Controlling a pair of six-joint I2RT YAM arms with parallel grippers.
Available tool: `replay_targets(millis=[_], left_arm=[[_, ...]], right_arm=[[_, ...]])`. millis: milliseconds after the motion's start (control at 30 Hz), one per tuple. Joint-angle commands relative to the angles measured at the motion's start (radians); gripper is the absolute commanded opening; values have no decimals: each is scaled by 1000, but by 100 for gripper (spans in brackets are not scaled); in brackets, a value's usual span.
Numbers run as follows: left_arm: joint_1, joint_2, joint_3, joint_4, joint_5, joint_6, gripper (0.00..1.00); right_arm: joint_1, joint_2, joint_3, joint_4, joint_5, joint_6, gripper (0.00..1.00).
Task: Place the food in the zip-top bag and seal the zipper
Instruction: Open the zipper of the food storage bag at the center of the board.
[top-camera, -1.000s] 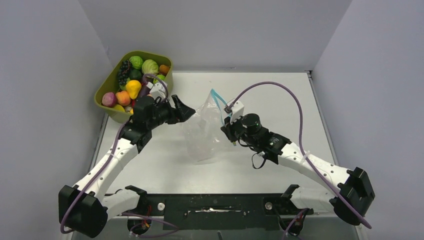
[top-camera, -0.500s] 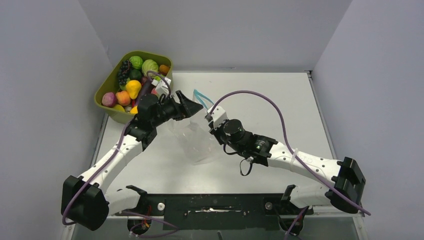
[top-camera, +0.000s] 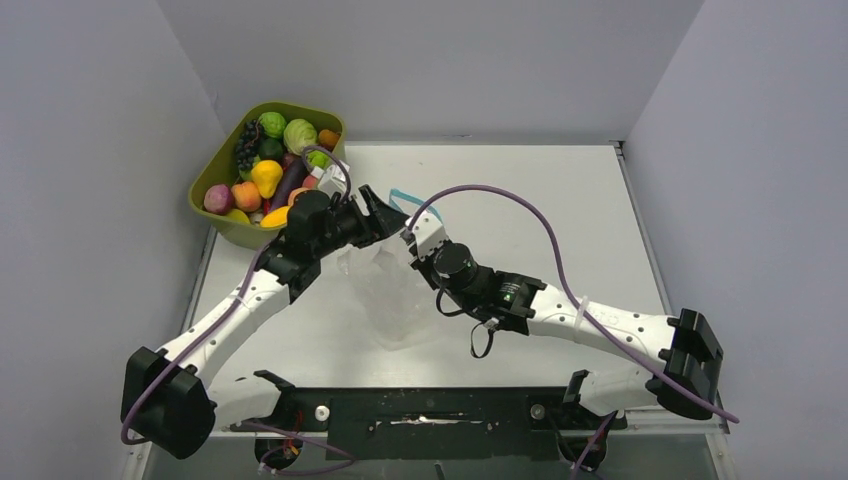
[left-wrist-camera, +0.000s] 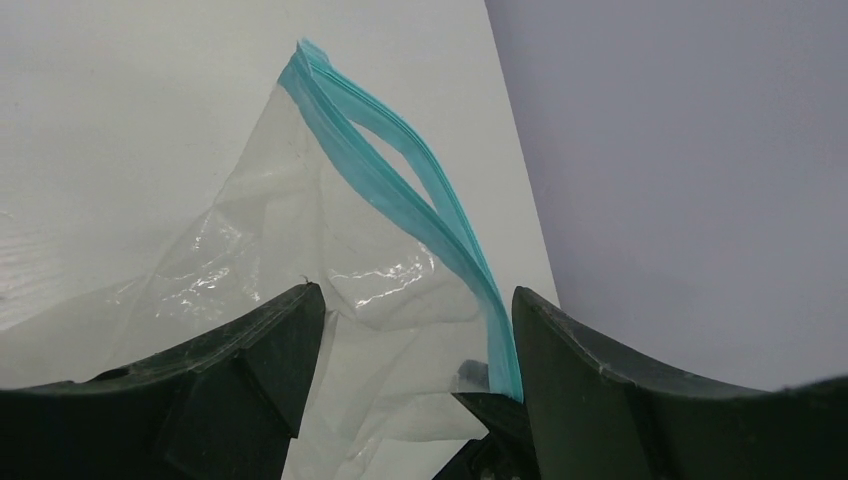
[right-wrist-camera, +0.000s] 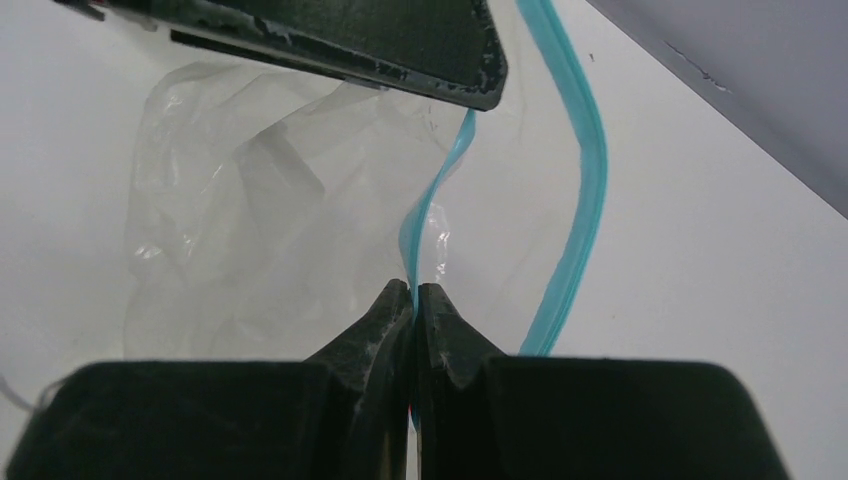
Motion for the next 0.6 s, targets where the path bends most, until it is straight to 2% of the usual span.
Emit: replay_targets(millis=[0,233,400,567], left_arm=[[-13,-47,107,-100,-74,-52,68],[-22,-97,123,-122,-53,-161,67],[-55,-114,134,-176,-69,-174,66],[-70,-125,118,-159,-79,-190,66]], right_arm=[[3,-9,56,26,146,18,0],[4,-57,15,59,187,16,0],[4,-53,30,64,227,0,0],[3,-42,43,79,245,-10,0]])
